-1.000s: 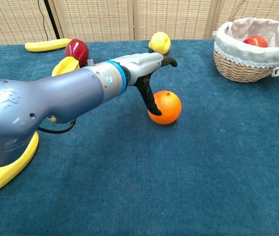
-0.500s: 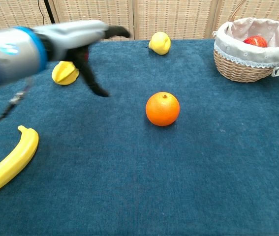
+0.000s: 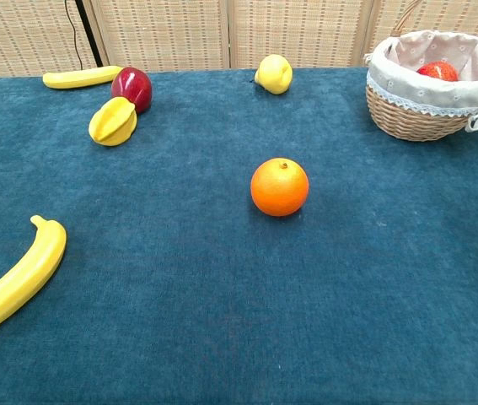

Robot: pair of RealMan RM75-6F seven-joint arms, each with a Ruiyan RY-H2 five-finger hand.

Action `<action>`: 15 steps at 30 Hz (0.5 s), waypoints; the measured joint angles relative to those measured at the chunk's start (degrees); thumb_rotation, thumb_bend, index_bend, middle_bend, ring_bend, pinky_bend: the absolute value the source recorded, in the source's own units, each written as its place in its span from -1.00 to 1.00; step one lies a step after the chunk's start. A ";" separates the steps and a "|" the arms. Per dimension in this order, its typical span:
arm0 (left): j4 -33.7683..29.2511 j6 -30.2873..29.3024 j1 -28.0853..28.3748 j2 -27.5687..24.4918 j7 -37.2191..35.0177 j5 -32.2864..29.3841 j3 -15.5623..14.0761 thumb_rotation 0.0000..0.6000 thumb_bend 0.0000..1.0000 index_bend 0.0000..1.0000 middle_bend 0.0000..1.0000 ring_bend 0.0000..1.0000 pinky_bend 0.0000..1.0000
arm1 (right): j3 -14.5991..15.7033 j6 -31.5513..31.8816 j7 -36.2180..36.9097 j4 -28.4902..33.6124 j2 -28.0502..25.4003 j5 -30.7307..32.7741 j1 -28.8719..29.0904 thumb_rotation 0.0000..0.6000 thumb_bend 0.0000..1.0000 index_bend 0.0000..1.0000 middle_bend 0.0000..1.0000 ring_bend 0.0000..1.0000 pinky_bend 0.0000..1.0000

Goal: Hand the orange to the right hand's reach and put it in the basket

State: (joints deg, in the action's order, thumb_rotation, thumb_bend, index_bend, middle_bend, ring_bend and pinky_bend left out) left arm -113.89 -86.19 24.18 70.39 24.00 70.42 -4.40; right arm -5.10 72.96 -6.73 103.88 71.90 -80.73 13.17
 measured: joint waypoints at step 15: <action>5.46 -2.74 -9.18 0.13 -5.31 2.47 -0.94 1.00 -1.00 -1.00 -1.00 -1.00 -0.90 | -3.26 -12.58 -14.85 4.75 8.59 9.27 12.48 1.00 -1.00 -1.00 -1.00 -1.00 -1.00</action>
State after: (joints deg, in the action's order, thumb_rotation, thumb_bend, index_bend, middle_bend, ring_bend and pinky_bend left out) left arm -108.42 -88.92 15.00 70.52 18.70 72.89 -5.35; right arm -8.36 60.38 -21.58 108.63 80.50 -71.45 25.65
